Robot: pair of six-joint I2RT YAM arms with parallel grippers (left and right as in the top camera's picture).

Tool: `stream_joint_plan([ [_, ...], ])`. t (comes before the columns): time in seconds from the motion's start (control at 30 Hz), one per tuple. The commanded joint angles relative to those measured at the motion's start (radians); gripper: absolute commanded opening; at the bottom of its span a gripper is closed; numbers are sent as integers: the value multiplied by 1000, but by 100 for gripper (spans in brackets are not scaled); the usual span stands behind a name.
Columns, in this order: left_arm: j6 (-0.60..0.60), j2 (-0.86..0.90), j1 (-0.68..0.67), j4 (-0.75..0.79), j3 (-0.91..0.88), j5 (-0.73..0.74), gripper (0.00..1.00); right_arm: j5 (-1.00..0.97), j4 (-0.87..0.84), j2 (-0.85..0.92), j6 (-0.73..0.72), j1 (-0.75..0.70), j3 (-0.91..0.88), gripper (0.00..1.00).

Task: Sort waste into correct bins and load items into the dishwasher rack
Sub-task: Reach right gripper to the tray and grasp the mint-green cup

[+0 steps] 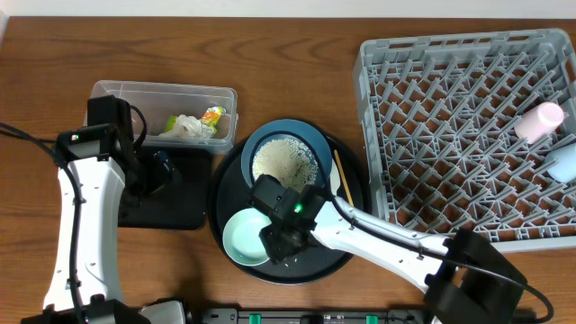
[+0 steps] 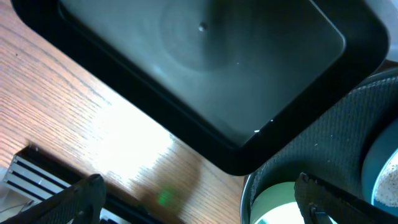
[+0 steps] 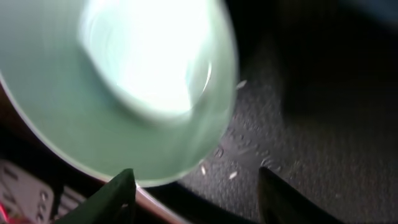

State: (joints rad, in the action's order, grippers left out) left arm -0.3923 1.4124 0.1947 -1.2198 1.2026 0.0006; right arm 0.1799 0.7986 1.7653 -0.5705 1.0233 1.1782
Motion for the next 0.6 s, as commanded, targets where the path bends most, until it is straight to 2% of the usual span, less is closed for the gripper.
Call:
stream_joint_plan([
  [0.0, -5, 5, 3, -7, -5, -13, 98, -50, -34, 4, -61, 4, -16, 52],
  [0.3, -5, 5, 3, -7, -5, -13, 98, -87, -149, 4, -133, 5, -85, 50],
  [0.57, -5, 5, 3, -6, -5, -12, 98, -112, -239, 12, -133, 6, -134, 50],
])
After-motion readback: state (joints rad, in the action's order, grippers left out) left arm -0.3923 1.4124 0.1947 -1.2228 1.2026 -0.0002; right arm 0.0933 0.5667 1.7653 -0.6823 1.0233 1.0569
